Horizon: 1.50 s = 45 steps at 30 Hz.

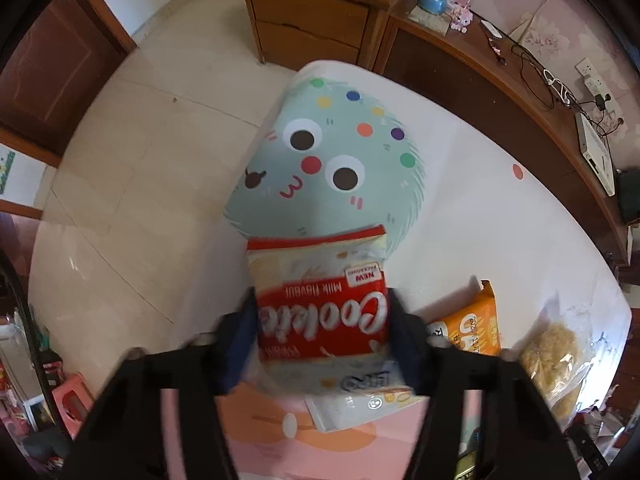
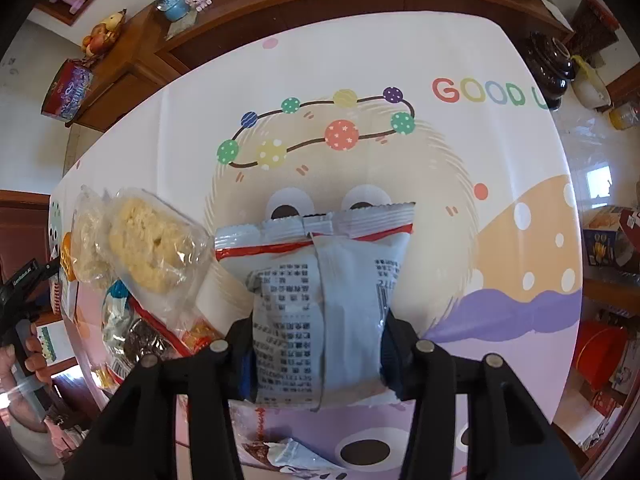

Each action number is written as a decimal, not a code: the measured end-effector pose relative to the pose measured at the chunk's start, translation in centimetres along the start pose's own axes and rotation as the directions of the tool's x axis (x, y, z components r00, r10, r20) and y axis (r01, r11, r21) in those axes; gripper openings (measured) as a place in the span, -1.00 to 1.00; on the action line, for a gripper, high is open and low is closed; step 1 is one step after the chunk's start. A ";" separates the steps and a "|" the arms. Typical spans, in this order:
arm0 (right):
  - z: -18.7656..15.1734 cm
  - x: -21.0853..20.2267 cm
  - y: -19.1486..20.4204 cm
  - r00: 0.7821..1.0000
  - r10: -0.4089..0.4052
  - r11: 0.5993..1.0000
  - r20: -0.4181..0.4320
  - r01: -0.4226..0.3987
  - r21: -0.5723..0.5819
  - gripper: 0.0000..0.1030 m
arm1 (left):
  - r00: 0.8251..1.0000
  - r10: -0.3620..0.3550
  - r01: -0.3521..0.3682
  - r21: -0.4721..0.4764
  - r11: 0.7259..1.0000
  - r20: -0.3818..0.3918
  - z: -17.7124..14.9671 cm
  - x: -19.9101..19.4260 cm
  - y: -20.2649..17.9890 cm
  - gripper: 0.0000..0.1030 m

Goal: Organize snacks
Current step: 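Grasp the red Cookies pack with left gripper while right grasps white cracker bag, then lower the Cookies pack and cracker bag into the tray, opening both grippers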

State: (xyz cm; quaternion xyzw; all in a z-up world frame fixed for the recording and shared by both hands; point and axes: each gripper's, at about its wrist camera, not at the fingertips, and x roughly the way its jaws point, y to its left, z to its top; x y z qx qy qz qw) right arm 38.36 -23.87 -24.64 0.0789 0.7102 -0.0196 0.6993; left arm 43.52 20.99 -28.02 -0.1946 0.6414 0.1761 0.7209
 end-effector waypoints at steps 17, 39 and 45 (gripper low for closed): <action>-5.7 -6.2 1.6 0.984 0.008 0.998 0.175 0.005 -0.069 -0.22 | 0.990 -0.061 0.036 0.192 0.981 0.125 -9.4 -9.0 -0.9 -0.13; -25.5 -20.2 7.4 0.880 0.050 0.981 0.472 0.045 -0.189 -0.22 | 0.946 -0.236 0.108 0.468 0.877 0.224 -29.1 -25.3 5.6 -0.13; -30.6 -21.6 8.6 0.865 0.069 0.983 0.497 0.026 -0.181 -0.21 | 0.924 -0.250 0.061 0.536 0.842 0.288 -34.4 -28.1 5.9 -0.13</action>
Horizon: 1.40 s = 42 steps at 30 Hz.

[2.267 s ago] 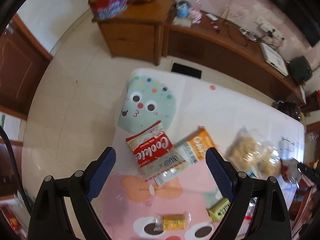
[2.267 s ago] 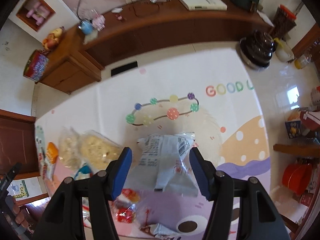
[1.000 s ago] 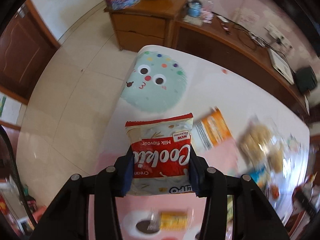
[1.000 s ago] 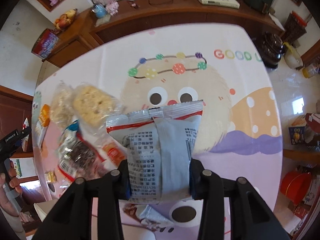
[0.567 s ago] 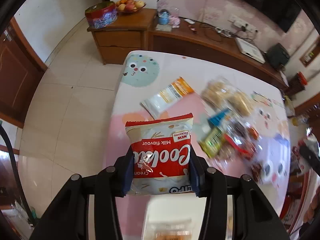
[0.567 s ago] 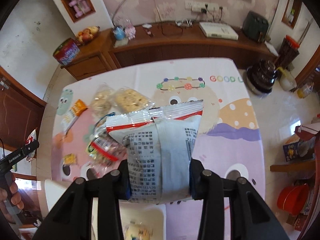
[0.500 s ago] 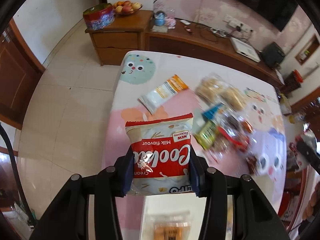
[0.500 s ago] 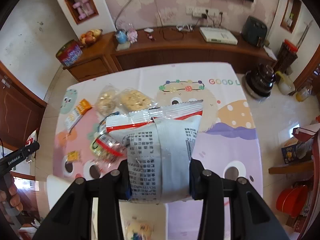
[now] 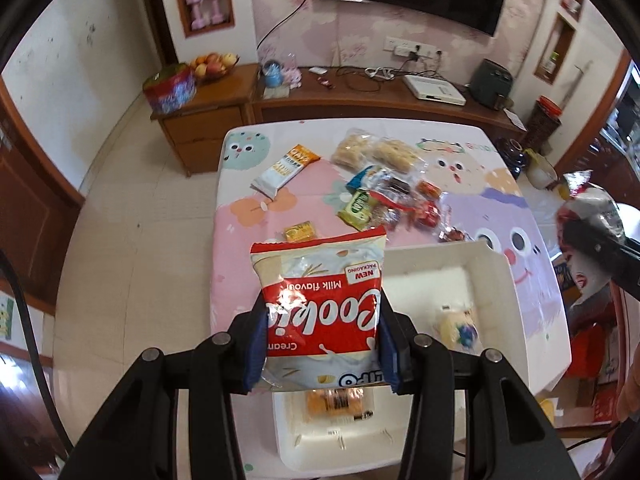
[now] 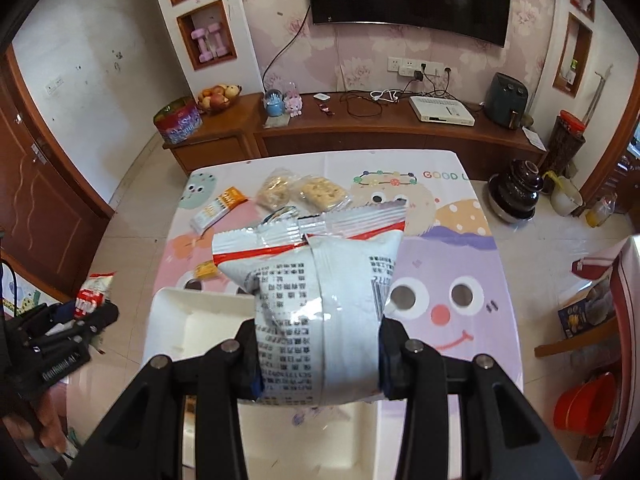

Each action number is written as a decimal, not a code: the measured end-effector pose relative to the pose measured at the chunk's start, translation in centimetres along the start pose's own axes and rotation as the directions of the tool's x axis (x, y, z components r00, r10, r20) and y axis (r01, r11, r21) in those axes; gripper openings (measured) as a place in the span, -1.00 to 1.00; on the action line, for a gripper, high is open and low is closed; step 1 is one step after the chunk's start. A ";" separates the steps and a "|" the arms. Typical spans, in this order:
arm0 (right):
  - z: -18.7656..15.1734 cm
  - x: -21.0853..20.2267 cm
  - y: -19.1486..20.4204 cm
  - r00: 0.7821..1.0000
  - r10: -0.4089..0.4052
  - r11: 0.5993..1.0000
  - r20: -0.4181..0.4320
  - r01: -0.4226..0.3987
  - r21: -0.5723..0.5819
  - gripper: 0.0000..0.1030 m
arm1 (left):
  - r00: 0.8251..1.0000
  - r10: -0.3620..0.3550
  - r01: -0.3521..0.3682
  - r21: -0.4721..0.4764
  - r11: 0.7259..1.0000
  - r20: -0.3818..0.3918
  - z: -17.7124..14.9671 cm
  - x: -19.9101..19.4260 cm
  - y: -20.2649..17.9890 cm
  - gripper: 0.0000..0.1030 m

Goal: Organize snacks
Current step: 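Lower the Cookies pack and cracker bag into the tray, opening both grippers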

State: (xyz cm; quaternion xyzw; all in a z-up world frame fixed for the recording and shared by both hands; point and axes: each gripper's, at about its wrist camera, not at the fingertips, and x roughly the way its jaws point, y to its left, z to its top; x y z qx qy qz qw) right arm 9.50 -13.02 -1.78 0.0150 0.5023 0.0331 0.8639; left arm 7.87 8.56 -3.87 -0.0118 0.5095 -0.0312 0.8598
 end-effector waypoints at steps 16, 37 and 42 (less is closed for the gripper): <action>-6.4 -0.8 1.9 1.000 -0.027 0.995 -0.011 0.028 0.092 -0.20 | 0.999 0.037 -0.034 -0.082 0.996 0.037 -4.3 -1.9 -1.2 -0.12; -8.0 -0.4 4.0 0.998 0.009 1.000 -0.054 -0.008 0.009 -0.13 | 0.999 0.037 -0.036 -0.045 0.998 0.018 -5.8 -1.9 -2.3 0.66; -8.1 -0.4 3.7 0.999 0.007 1.000 -0.054 -0.006 0.023 -0.10 | 0.999 0.045 -0.045 -0.034 0.998 0.020 -5.7 -2.1 -2.4 0.71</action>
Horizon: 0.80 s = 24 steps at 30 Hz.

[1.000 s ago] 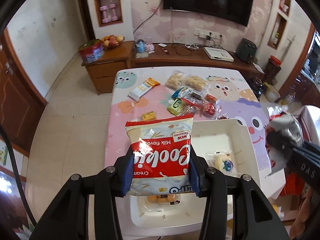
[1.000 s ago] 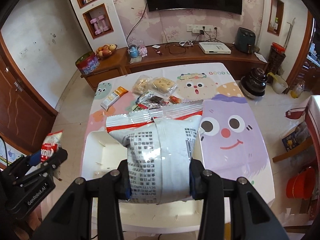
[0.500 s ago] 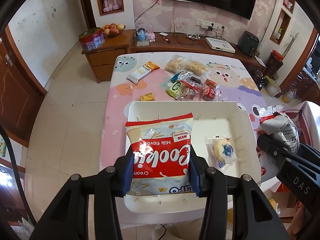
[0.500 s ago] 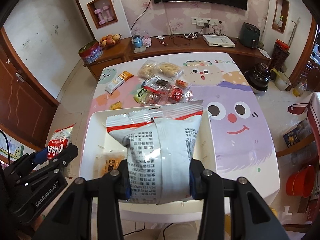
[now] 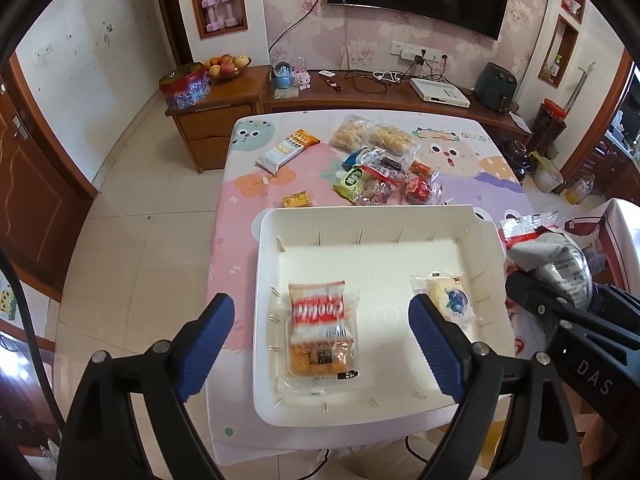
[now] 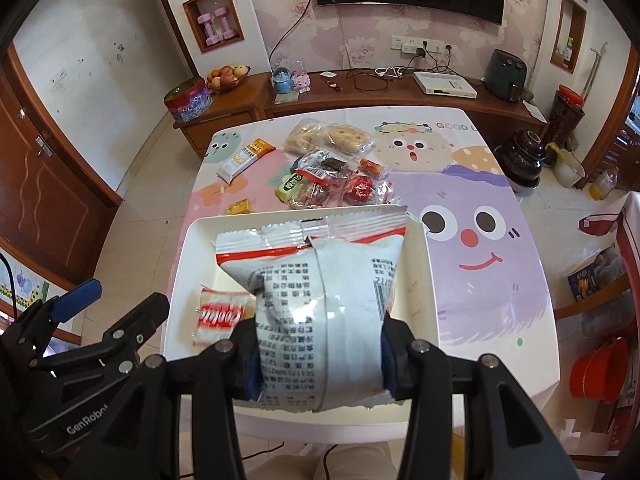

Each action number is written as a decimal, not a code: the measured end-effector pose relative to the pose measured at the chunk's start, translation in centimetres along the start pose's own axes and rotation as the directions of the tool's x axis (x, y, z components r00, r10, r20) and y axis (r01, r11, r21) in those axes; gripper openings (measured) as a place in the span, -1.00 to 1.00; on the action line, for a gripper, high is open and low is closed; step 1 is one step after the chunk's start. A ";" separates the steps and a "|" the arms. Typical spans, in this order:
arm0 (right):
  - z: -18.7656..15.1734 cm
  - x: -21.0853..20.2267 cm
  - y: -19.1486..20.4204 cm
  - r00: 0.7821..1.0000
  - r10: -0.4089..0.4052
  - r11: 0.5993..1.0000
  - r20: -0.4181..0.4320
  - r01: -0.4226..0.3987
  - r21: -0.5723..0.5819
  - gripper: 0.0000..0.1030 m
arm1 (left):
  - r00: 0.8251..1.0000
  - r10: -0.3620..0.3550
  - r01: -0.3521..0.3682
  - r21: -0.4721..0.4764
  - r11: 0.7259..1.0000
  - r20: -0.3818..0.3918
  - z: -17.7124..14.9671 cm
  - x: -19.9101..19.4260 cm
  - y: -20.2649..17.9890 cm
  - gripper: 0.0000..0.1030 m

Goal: Organize snacks
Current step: 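Lower the Cookies pack and cracker bag into the tray, opening both grippers, then grasp the orange OATS stick bag with left gripper while right grasps clear cracker bag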

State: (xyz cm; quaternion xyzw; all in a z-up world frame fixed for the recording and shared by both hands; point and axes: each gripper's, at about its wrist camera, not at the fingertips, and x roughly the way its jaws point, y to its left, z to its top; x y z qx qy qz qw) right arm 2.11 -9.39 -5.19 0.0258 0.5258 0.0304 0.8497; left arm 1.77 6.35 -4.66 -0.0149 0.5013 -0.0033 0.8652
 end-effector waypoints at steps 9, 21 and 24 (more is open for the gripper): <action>-0.2 -0.5 0.3 0.999 0.040 0.999 0.018 -0.040 -0.010 0.07 | 1.000 -0.001 0.001 -0.007 1.000 0.009 0.0 -0.2 0.2 0.72; -0.2 -0.6 0.2 0.999 0.033 0.999 0.017 -0.033 -0.005 0.08 | 1.000 0.004 -0.004 -0.004 1.000 0.014 -0.1 -0.3 0.1 0.72; 0.0 -0.7 0.3 0.999 0.036 0.999 0.016 -0.036 -0.008 0.08 | 1.000 0.007 -0.007 -0.007 1.000 0.012 0.0 -0.4 0.2 0.72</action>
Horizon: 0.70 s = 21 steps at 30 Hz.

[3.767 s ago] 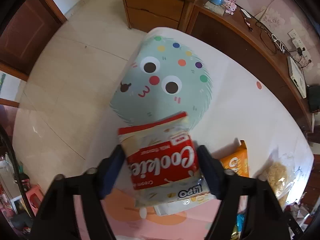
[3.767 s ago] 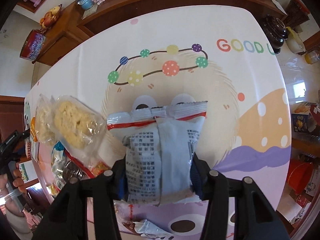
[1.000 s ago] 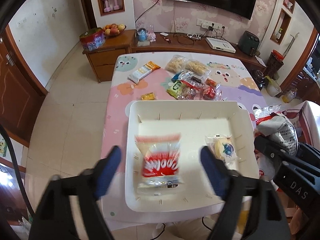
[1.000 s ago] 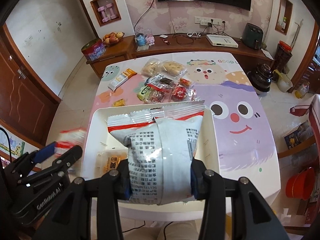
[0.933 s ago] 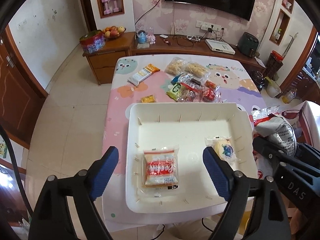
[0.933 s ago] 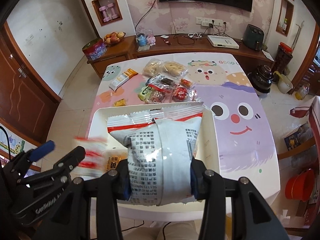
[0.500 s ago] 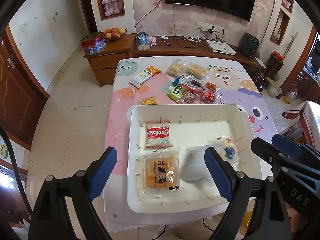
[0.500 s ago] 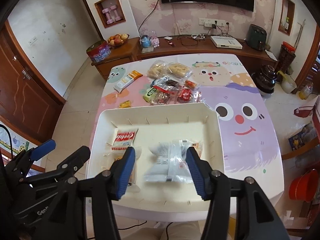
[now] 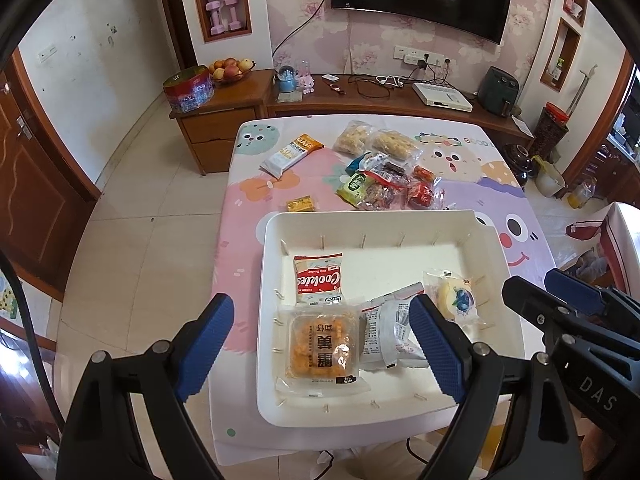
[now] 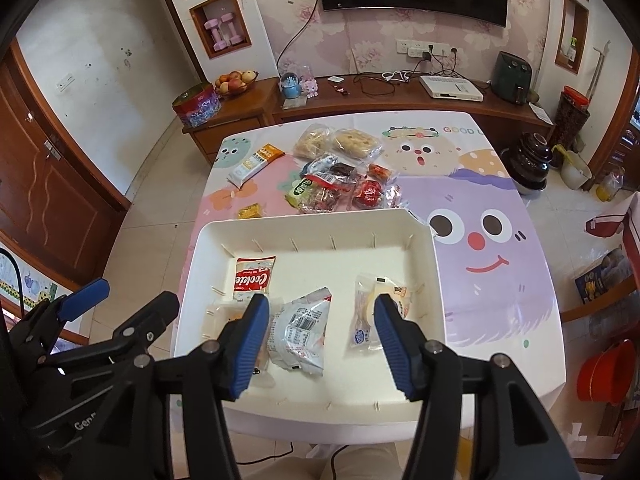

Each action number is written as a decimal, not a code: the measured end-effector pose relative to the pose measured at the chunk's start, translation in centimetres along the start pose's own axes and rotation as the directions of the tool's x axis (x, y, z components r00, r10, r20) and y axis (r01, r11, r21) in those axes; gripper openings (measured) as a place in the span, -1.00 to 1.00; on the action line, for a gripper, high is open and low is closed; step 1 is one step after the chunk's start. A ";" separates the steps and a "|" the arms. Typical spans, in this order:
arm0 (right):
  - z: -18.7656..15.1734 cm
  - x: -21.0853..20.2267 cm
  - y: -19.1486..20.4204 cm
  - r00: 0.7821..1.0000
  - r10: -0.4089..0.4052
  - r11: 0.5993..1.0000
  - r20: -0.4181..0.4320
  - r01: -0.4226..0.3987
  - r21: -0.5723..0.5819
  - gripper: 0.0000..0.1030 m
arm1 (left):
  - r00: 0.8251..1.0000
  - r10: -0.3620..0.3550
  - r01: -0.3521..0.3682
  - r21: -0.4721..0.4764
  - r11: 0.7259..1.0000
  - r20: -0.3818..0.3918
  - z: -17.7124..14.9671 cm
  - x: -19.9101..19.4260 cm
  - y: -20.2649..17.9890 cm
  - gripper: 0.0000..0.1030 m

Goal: Organize snacks
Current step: 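Grasp the orange OATS stick bag with left gripper while right grasps clear cracker bag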

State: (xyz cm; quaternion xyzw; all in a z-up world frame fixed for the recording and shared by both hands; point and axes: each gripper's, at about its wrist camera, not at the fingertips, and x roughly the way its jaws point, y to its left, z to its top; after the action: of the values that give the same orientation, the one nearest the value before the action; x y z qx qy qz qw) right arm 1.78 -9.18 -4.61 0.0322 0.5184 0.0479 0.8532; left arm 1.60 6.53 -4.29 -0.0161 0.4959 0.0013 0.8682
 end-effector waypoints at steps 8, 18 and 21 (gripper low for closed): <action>0.5 0.6 0.4 1.000 0.005 1.000 -0.022 -0.005 -0.011 0.08 | 1.000 0.008 -0.009 -0.017 1.000 -0.022 0.5 0.7 0.5 0.72; 1.5 2.3 0.1 0.999 0.001 1.000 -0.047 -0.002 -0.021 0.08 | 0.999 0.033 -0.033 -0.006 0.999 -0.042 1.3 2.3 0.4 0.72; 2.1 2.8 -0.2 0.999 -0.009 1.000 -0.049 0.008 -0.029 0.08 | 0.998 0.049 -0.049 0.009 0.999 -0.032 2.0 2.5 0.3 0.72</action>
State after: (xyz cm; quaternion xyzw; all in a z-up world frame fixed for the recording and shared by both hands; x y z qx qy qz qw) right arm 4.95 -9.05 -6.15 0.0166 0.5387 0.0523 0.8407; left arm 4.59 6.87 -5.38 -0.0006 0.5103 0.0202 0.8598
